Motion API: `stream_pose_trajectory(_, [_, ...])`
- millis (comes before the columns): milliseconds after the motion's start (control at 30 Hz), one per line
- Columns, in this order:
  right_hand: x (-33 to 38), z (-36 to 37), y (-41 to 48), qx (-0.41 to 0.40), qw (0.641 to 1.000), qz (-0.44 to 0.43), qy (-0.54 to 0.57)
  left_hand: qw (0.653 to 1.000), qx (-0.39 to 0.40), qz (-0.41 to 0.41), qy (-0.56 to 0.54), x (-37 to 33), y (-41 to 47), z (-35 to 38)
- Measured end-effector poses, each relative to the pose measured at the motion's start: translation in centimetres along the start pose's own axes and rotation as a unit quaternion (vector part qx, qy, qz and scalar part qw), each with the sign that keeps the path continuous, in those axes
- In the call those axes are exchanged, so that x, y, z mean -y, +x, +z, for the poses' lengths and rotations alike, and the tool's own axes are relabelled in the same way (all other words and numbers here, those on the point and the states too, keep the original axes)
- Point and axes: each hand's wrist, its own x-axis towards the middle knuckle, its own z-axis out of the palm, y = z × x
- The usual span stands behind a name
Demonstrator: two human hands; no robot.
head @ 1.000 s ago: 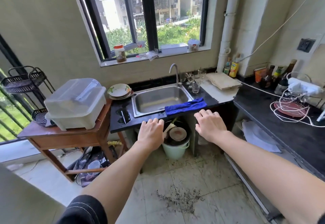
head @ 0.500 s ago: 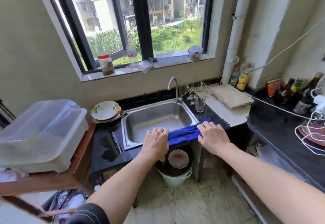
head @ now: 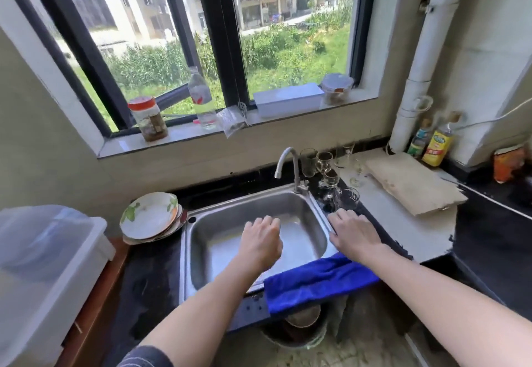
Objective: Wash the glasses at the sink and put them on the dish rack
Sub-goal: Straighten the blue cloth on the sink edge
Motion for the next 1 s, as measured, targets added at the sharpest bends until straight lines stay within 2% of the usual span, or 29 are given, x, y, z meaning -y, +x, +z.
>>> stream_pose_trajectory(267, [-1.8,2.7,10.3,0.056,0.997,0.002,0.057,0.999,0.002,-0.039,-0.036,2.8,9.5,1.4])
stream_pose_trajectory(367, [-1.8,4.0,13.2,0.078,0.993,0.019,0.085,0.997,-0.021,-0.037,-0.057,4.1,13.5,2.0])
stream_pose_trajectory(500, [-1.8,5.5,17.4,0.105,0.985,0.061,0.121,0.995,-0.052,-0.023,-0.083,5.8,18.9,3.2])
stream_pose_trajectory(667, [-1.6,8.5,21.8,0.136,0.971,0.114,0.158,0.993,-0.033,0.009,-0.110,6.9,23.3,5.4])
stream_pose_trajectory(733, [-1.5,9.8,23.3,0.131,0.954,0.160,0.215,0.990,-0.024,0.034,-0.132,7.3,24.0,5.9])
stream_pose_trajectory(800, [-1.3,10.8,24.8,0.126,0.914,0.233,0.309,0.984,-0.021,0.055,-0.166,7.7,24.2,6.1])
stream_pose_trajectory(867, [-0.9,11.9,26.5,0.113,0.838,0.327,0.421,0.975,-0.017,0.058,-0.212,7.9,24.1,6.2])
stream_pose_trajectory(933, [-0.6,13.0,28.1,0.111,0.715,0.427,0.542,0.971,-0.009,0.056,-0.230,8.1,24.0,6.7])
stream_pose_trajectory(1000, [-0.5,13.9,29.4,0.116,0.598,0.483,0.629,0.973,-0.005,0.057,-0.225,8.2,24.0,7.3])
